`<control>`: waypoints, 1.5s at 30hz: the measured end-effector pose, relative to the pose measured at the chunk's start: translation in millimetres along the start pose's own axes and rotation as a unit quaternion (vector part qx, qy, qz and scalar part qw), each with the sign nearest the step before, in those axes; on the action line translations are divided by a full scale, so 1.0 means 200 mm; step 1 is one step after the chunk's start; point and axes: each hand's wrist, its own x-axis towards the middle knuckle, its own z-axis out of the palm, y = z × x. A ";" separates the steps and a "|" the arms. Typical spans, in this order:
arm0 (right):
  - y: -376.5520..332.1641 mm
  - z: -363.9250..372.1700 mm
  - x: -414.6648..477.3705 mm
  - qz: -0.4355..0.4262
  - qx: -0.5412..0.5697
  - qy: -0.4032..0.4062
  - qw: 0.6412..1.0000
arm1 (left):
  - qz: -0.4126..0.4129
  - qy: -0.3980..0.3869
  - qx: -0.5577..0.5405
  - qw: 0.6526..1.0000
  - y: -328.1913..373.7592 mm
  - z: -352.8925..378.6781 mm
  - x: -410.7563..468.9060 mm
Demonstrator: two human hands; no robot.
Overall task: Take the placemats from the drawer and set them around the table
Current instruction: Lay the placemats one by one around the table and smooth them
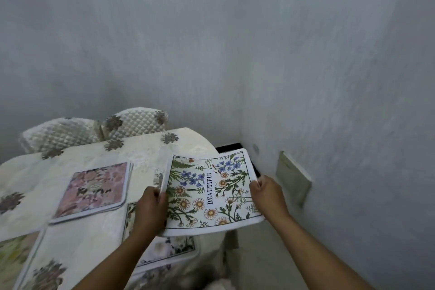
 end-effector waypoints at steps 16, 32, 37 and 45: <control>0.34 -0.27 0.47 -0.011 -0.007 -0.014 1.000 | -0.015 0.011 -0.008 1.000 0.44 0.36 0.08; 0.16 0.20 1.63 -0.082 0.015 -0.143 0.986 | -0.117 0.115 -0.044 0.985 0.53 0.70 0.88; 0.11 0.40 2.06 -0.128 -0.002 -0.196 0.972 | -0.146 0.169 -0.018 0.975 0.60 0.80 1.07; -0.20 0.72 2.74 -0.218 0.030 -0.316 0.923 | -0.237 0.264 0.015 0.935 0.78 0.94 1.40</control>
